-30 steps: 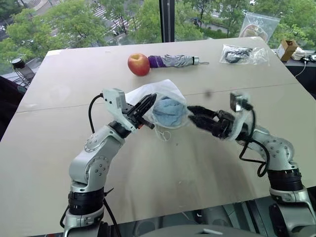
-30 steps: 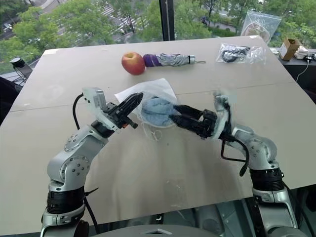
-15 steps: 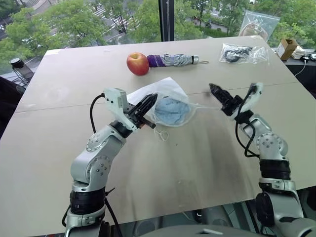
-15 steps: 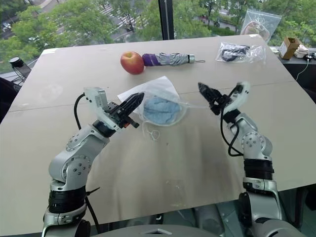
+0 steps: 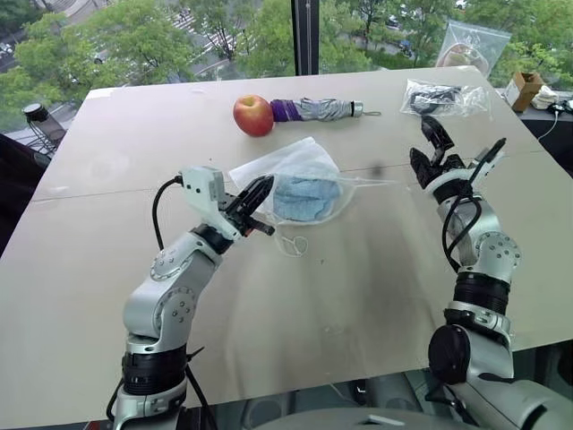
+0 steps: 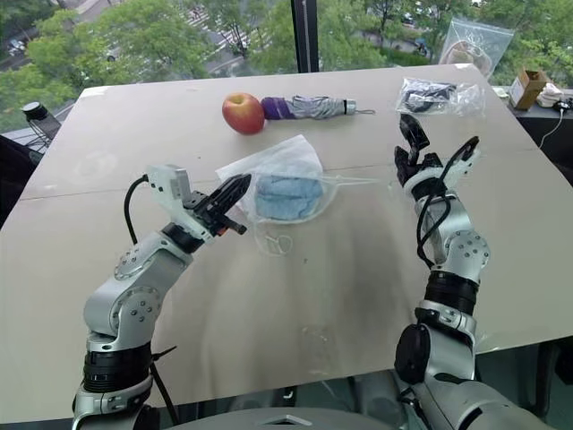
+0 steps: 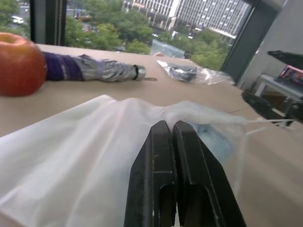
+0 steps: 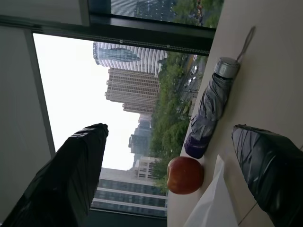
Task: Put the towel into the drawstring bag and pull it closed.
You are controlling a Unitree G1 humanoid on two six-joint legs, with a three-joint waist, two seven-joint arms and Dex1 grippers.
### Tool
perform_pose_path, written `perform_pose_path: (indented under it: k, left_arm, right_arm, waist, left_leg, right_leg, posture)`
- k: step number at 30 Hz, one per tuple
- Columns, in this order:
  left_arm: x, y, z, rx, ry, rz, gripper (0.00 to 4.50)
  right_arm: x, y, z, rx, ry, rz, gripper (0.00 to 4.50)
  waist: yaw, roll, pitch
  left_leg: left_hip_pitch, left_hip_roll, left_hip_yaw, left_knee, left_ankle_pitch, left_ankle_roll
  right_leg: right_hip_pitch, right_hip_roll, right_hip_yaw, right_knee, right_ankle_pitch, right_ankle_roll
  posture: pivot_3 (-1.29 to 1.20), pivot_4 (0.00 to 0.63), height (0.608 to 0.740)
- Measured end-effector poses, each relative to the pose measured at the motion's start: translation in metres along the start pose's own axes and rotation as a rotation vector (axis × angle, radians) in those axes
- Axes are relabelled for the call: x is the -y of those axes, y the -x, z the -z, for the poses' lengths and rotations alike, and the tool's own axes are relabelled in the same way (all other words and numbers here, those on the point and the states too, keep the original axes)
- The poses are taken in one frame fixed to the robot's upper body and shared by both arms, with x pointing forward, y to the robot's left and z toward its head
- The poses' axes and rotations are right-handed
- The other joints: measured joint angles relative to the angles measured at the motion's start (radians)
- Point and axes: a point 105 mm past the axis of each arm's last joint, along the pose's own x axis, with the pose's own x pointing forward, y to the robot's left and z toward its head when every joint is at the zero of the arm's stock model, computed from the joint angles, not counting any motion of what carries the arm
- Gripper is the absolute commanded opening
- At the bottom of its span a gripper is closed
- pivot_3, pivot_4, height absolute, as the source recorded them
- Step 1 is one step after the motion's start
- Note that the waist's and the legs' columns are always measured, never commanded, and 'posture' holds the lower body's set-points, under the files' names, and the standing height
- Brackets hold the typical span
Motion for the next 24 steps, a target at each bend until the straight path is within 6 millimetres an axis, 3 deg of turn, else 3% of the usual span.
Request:
perform_pose_path:
  k: [3, 7, 13, 18, 19, 20, 22, 24]
  left_arm:
    - [-0.012, 0.001, 0.003, -0.010, -0.023, -0.064, 0.00]
    - [-0.022, 0.003, 0.007, -0.022, -0.044, -0.120, 0.00]
    - [-0.027, 0.006, 0.011, -0.031, -0.053, -0.143, 0.00]
    - [-0.027, 0.007, 0.013, -0.034, -0.050, -0.147, 0.00]
    - [-0.027, 0.007, 0.013, -0.035, -0.047, -0.148, 0.00]
    - [-0.027, 0.007, 0.014, -0.036, -0.046, -0.148, 0.00]
    - [-0.027, 0.008, 0.015, -0.037, -0.045, -0.149, 0.00]
    - [-0.027, 0.008, 0.015, -0.038, -0.043, -0.150, 0.00]
  right_arm:
    - [0.006, 0.004, 0.006, -0.031, -0.062, 0.026, 4.47]
    - [0.000, 0.005, 0.004, -0.028, -0.116, 0.009, 4.47]
    - [-0.003, 0.004, -0.001, 0.003, -0.140, -0.003, 4.47]
    - [-0.006, 0.004, -0.005, 0.024, -0.157, -0.018, 2.30]
    - [-0.006, 0.004, -0.006, 0.030, -0.163, -0.022, 1.53]
    - [-0.006, 0.004, -0.007, 0.034, -0.166, -0.024, 1.31]
    - [-0.007, 0.004, -0.009, 0.043, -0.175, -0.029, 0.33]
    - [-0.008, 0.004, -0.010, 0.047, -0.179, -0.034, 0.07]
  waist:
    - [-0.002, 0.001, 0.000]
    - [-0.002, 0.001, 0.000]
    - [-0.003, 0.001, 0.000]
    - [-0.003, 0.001, 0.000]
    - [-0.003, 0.001, 0.000]
    - [-0.003, 0.001, 0.000]
    - [-0.003, 0.001, 0.000]
    - [-0.003, 0.001, 0.000]
  left_leg:
    - [0.000, 0.000, 0.000, 0.000, 0.000, 0.000]
    - [0.000, 0.000, 0.000, 0.001, 0.000, 0.000]
    - [0.000, 0.000, 0.000, 0.001, 0.000, 0.000]
    - [0.000, 0.000, 0.000, 0.001, 0.000, 0.000]
    - [0.000, 0.000, 0.000, 0.001, 0.000, 0.000]
    - [0.000, 0.000, 0.000, 0.001, 0.000, 0.000]
    - [0.000, 0.000, 0.000, 0.001, 0.000, 0.000]
    - [0.000, 0.000, 0.001, 0.001, 0.000, 0.000]
  right_leg:
    - [0.000, 0.000, 0.000, 0.000, 0.000, 0.000]
    - [0.000, 0.000, 0.000, 0.000, 0.000, 0.000]
    - [0.000, 0.000, 0.000, 0.000, 0.000, 0.000]
    - [0.000, 0.000, 0.000, 0.000, 0.000, 0.000]
    - [0.000, 0.000, 0.000, 0.000, 0.000, 0.000]
    - [0.000, 0.000, 0.000, 0.000, 0.000, 0.000]
    - [0.000, 0.000, 0.000, 0.000, 0.000, 0.000]
    - [0.000, 0.000, 0.000, 0.000, 0.000, 0.000]
  posture:
    - [0.00, 0.150, 0.740]
    - [0.00, 0.150, 0.740]
    - [0.00, 0.150, 0.740]
    - [0.00, 0.150, 0.740]
    - [0.00, 0.150, 0.740]
    - [0.00, 0.150, 0.740]
    - [0.00, 0.150, 0.740]
    - [0.00, 0.150, 0.740]
